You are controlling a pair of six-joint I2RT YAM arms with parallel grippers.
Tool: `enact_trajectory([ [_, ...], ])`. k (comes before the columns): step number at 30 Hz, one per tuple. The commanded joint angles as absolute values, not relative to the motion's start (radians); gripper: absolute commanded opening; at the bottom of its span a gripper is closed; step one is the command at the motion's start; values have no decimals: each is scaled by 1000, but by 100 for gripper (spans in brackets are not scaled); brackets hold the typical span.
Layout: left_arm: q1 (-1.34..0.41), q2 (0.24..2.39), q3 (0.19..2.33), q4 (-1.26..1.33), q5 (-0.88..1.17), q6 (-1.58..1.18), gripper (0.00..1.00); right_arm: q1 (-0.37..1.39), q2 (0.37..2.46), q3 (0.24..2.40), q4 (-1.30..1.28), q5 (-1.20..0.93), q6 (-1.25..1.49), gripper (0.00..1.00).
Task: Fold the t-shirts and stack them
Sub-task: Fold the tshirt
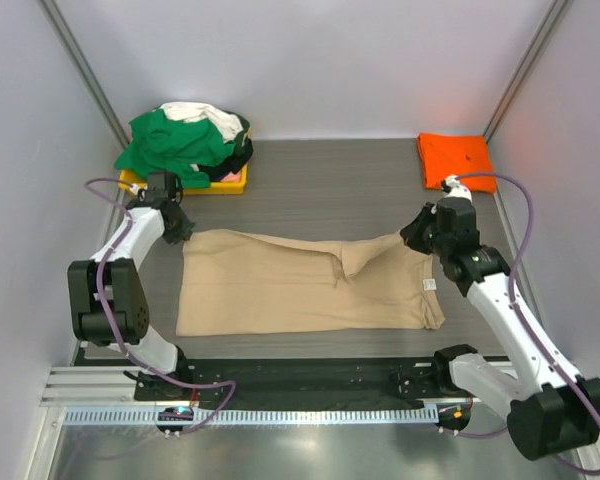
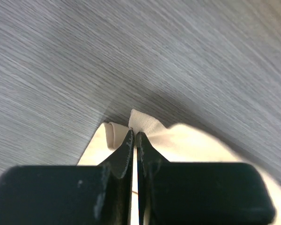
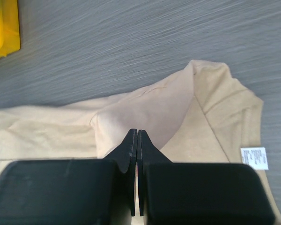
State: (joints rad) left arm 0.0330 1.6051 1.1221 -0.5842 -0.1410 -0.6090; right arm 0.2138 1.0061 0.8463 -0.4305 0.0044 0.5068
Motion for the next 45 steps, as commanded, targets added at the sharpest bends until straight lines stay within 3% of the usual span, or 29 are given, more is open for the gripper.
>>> enact_trajectory([
  [1,32,1539,1106,-552,-181,-620,0,209,907,793,-468,136,569,1],
  [13,34,1499,1063,-647,-325,-676,1,207,772,661,-597,233,719,1],
  [15,35,1462,1020,-661,-363,-712,6,206,727,635,-639,285,779,1],
  [17,43,1381,983,-650,-376,-750,22,207,665,583,-643,291,845,1],
  [18,58,1349,948,-649,-385,-764,38,207,648,566,-644,288,860,8],
  [19,70,1320,936,-649,-400,-788,67,207,631,539,-649,285,892,38],
  [22,115,1221,904,-635,-397,-801,78,207,591,514,-661,290,922,74],
  [25,123,1175,917,-621,-377,-790,77,207,601,540,-653,288,913,79],
  [30,45,1196,940,-612,-307,-747,70,210,687,577,-530,178,845,78],
  [38,-211,1324,882,-594,-264,-767,67,285,1133,609,-394,100,835,77],
  [45,-249,1471,845,-588,-212,-758,65,282,1506,699,-322,126,835,79],
])
